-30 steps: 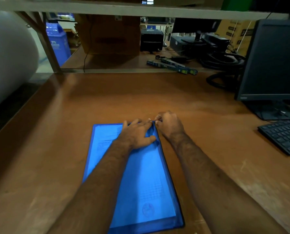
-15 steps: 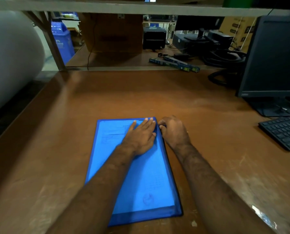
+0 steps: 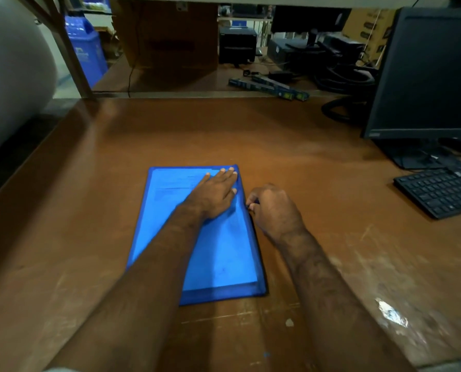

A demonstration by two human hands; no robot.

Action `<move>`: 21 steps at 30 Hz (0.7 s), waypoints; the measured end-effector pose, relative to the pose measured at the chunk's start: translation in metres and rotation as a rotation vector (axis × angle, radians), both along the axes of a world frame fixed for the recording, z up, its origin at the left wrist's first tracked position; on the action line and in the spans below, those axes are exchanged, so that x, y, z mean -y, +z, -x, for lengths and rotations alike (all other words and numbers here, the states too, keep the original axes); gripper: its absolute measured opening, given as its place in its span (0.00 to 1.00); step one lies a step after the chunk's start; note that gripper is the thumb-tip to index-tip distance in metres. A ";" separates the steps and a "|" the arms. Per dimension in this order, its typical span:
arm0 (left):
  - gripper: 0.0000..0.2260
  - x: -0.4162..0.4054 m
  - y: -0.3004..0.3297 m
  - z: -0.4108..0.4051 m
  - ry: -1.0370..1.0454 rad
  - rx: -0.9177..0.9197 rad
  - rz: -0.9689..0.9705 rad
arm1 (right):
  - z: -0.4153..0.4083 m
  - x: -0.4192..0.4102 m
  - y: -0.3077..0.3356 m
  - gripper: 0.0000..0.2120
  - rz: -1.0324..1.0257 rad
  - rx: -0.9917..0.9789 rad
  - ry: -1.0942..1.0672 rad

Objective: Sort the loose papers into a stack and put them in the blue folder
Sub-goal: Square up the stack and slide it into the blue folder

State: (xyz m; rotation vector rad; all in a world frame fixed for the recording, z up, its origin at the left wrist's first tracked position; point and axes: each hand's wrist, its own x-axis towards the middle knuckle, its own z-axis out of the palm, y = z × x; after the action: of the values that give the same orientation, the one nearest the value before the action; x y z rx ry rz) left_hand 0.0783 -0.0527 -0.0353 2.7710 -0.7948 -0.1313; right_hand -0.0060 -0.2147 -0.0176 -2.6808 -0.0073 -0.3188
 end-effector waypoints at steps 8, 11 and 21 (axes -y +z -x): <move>0.29 -0.006 -0.014 0.067 -0.001 0.055 0.159 | 0.020 -0.009 0.000 0.06 -0.026 -0.002 -0.058; 0.24 -0.004 -0.009 0.069 0.000 0.073 0.059 | 0.033 -0.009 0.004 0.05 0.040 -0.012 -0.053; 0.23 0.005 0.001 0.080 0.049 0.055 -0.050 | 0.103 -0.013 0.017 0.08 0.086 -0.012 -0.039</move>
State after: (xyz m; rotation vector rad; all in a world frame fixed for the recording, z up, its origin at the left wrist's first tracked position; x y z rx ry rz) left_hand -0.0019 -0.0580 -0.0338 2.8497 -0.7453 -0.0674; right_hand -0.1091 -0.2017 -0.0002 -2.7711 0.0358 -0.3210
